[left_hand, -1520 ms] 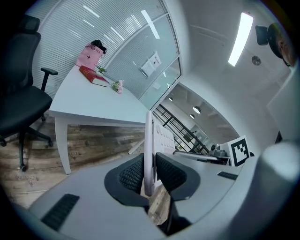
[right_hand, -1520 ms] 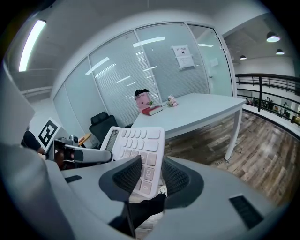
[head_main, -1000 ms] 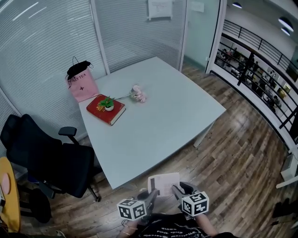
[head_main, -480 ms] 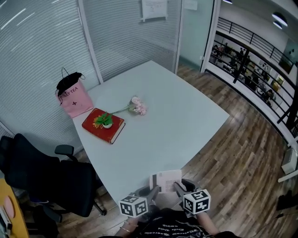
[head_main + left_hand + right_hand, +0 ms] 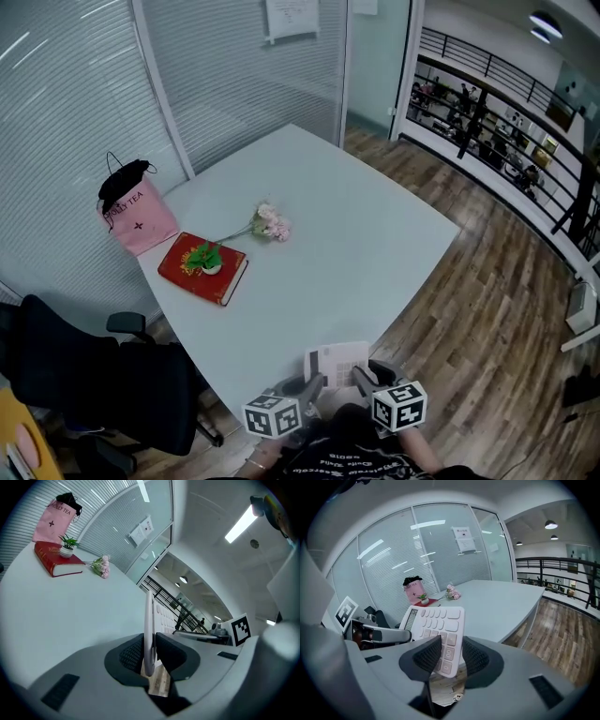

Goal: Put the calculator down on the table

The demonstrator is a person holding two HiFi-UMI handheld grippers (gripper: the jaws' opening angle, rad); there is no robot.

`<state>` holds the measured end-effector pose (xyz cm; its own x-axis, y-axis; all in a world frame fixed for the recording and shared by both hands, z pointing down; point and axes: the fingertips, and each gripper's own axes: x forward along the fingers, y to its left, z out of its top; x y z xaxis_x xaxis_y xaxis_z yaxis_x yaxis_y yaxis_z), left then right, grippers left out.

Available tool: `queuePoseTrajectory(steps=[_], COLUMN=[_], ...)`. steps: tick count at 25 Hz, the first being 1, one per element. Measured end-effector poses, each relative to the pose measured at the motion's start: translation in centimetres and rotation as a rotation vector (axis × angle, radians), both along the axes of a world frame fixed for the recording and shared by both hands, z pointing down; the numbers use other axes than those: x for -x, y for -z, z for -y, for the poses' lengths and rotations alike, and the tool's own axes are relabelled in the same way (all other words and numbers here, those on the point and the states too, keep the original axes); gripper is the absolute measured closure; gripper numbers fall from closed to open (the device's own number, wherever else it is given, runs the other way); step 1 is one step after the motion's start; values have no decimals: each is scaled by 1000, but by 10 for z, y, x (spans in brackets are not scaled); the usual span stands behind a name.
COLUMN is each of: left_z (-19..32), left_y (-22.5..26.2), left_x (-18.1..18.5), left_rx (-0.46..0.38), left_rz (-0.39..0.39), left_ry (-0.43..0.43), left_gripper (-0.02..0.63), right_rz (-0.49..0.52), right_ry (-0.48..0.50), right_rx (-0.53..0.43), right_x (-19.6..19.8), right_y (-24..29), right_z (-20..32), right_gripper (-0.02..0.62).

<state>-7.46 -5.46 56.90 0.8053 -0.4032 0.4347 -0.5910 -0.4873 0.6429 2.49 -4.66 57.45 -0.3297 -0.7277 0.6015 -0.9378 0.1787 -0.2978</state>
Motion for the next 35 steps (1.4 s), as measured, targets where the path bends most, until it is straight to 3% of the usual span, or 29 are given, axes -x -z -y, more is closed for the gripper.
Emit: queuePoseTrajectory(steps=[9,15,23,29,35], left_z=[34,79,148,199,251], left_y=[21,36,43,47,54], left_x=[-5,-13,-41,-70,-95], left_rx=[22,30,18,-2,-9], left_rz=[-4,-10,33,70,59], left_ry=[47,123,225,248,275], left_gripper=[520,518,515,514,511], right_rz=[-1,1,18,30,15], right_ry=[23,72,134,162,188], right_rx=[-43,-64,-69,-72,-102], right_x=[-6,-15,-43,-73,-99], right_y=[24,40,46,47,56], right_z=[36,86,161,215,270], right_gripper=[445,446,447,448,448])
